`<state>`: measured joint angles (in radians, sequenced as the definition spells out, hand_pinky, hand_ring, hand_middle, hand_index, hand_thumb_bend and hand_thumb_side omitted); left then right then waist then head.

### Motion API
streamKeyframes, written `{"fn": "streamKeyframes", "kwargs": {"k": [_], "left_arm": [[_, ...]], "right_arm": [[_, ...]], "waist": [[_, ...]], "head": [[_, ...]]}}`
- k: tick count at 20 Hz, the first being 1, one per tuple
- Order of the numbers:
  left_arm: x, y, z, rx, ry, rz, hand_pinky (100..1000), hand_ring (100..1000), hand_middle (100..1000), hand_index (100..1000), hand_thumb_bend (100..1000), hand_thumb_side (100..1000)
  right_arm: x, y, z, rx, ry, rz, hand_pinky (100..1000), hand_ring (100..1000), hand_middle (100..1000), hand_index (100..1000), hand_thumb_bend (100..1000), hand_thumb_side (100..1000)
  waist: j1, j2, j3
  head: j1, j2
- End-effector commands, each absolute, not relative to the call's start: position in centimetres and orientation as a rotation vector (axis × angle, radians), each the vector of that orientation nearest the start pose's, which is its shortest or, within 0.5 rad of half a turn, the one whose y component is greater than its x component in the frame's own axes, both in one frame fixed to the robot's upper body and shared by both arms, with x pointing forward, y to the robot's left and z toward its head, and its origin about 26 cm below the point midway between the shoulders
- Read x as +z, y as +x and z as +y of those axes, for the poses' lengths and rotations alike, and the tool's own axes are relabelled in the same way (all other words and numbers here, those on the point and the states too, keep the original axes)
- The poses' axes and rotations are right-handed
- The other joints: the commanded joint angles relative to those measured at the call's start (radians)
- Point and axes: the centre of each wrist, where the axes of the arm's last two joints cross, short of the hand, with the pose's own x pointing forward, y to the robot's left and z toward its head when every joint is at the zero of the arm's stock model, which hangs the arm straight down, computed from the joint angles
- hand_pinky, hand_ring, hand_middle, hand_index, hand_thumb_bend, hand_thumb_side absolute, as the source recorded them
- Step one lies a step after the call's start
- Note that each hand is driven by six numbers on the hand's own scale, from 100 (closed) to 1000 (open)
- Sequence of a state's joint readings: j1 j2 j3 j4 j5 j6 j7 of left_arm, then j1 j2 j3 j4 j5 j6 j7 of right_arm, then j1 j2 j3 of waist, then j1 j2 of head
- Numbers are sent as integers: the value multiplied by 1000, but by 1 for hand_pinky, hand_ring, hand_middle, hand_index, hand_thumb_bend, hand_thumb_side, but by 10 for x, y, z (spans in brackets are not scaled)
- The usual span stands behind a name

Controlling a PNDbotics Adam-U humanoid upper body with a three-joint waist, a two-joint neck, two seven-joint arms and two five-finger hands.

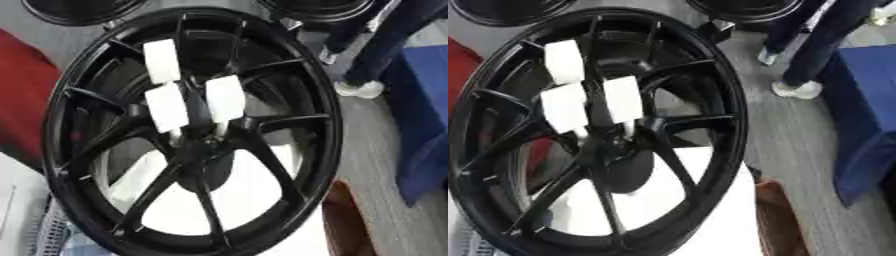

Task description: Pull the pin out of the wheel hub.

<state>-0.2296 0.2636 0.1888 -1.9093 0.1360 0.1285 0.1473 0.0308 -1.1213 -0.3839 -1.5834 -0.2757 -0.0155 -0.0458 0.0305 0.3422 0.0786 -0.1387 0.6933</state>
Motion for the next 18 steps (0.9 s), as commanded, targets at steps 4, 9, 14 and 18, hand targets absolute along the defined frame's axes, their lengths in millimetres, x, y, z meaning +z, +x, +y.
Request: {"fn": "streamKeyframes", "kwargs": {"k": [4,9,14,18], "left_arm": [[173,300,315,89,273,-2051,748,600,516,720,411,588],[172,300,315,89,271,-2050,748,600,516,720,409,589],[173,301,311,86,251,-2055,747,600,516,720,410,588],[174,301,309,88,240,-2058,746,600,516,720,410,587]], "right_arm": [[268,249,-516,340,-968,-1772,921,786,791,857,249,319],[268,250,-514,302,-943,-1802,909,711,679,778,100,244],[260,263,-472,228,-746,-2037,916,698,666,771,100,237],[255,266,-434,215,-549,-2158,923,695,664,770,100,250]], "waist": [[1,-28,-2],[1,-29,0],[-4,-32,14],[-4,-33,19]], "head": [[-1,-4],[-3,-3],[-8,-4],[-8,-5]]}}
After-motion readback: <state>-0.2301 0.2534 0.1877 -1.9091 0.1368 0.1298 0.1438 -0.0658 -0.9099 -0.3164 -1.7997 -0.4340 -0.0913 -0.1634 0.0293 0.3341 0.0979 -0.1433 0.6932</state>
